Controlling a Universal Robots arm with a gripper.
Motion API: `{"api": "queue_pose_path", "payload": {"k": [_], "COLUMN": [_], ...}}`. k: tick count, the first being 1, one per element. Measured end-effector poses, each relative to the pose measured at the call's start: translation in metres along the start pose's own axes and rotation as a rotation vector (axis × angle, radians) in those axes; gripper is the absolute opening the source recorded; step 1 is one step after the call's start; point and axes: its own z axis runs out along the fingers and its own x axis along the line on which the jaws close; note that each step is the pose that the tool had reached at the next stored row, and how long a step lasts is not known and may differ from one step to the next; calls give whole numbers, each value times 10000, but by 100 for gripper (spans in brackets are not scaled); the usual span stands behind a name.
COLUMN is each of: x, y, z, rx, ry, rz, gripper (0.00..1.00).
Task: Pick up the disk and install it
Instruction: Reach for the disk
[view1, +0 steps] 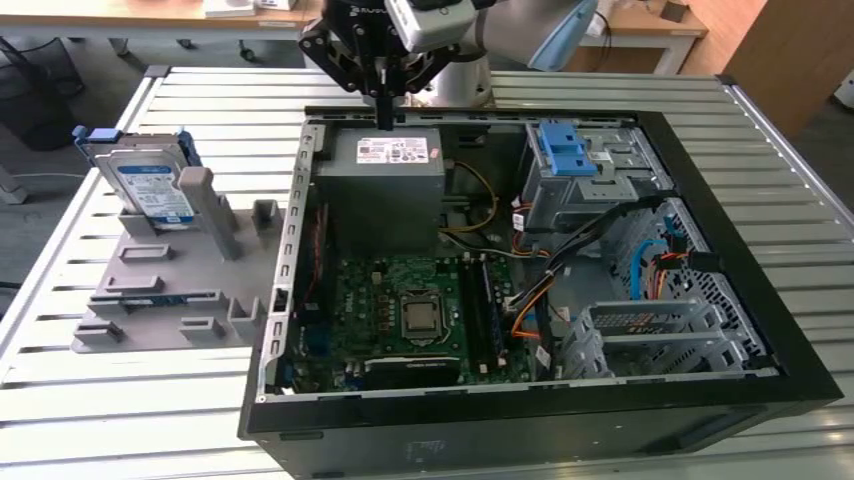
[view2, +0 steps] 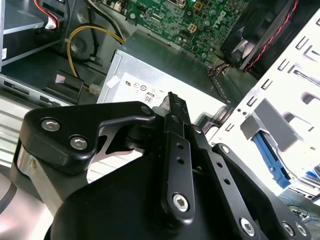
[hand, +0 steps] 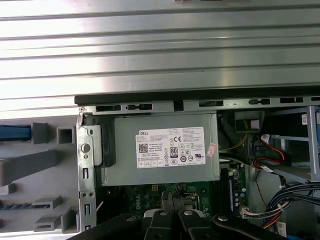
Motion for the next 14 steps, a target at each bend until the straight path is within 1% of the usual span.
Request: {"api": "queue_pose_path", "payload": {"k": [11,14], "x": [8,33], "y": [-1,-2], "z": [0,-1], "rx": [0,0], "ry": [0,-1], "rz": [-1,0], "gripper": [11,11]}}
